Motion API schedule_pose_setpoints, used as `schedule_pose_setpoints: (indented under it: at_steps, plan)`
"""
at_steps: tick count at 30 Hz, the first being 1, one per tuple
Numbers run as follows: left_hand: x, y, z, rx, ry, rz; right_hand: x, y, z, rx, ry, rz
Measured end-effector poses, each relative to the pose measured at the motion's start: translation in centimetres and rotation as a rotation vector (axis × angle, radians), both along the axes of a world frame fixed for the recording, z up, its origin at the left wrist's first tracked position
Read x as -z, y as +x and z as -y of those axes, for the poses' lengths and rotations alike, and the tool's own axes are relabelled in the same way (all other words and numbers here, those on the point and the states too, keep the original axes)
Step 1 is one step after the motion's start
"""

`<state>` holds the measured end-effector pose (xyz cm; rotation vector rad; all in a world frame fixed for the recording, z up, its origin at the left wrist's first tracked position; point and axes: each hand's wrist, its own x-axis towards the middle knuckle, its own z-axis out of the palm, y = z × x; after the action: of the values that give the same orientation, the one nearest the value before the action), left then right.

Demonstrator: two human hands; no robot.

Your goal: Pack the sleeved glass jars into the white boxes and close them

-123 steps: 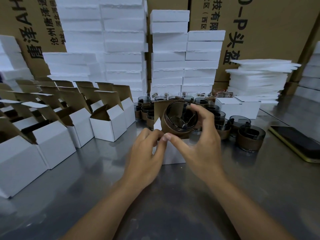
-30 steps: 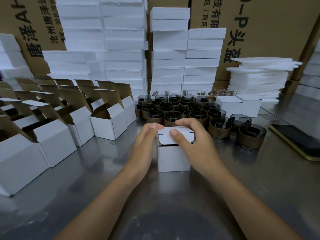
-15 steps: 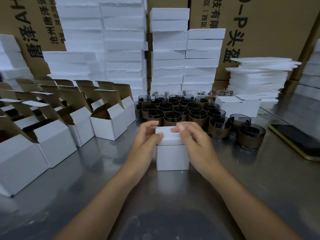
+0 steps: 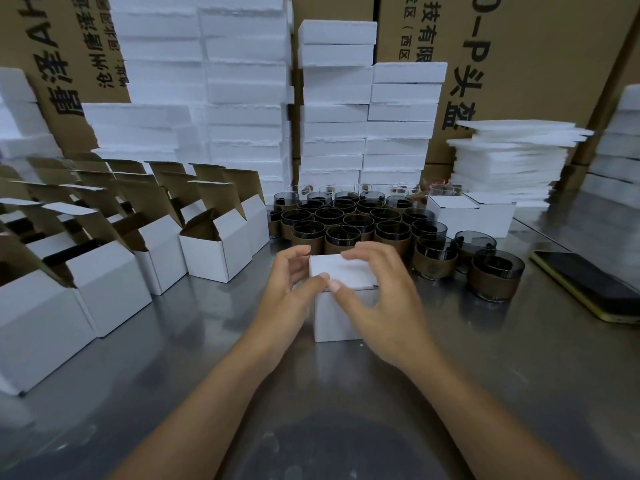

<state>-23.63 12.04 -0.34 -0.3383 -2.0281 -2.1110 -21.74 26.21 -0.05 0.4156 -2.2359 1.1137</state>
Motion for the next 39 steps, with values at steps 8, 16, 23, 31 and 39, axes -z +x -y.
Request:
schedule_pose_setpoints:
  at_steps: [8, 16, 23, 31, 39]
  plan:
    - [0.2, -0.6, 0.6, 0.032, 0.192, 0.143, -0.2, 1.4, 1.4, 0.179, 0.202, 0.14]
    - [0.1, -0.5, 0.8, 0.002, 0.168, 0.146, 0.1, 1.5, 1.3, 0.216, -0.06, 0.279]
    - [0.1, -0.6, 0.7, -0.036, 0.083, 0.146, -4.1, 1.3, -2.0, 0.156, -0.188, 0.094]
    - [0.4, -1.1, -0.2, -0.008, 0.025, 0.099, -12.6, -5.3, -14.8, 0.548, -0.219, 0.029]
    - [0.7, -1.1, -0.2, 0.061, 0.005, 0.034, -6.1, -10.6, -21.7, 0.817, -0.204, 0.241]
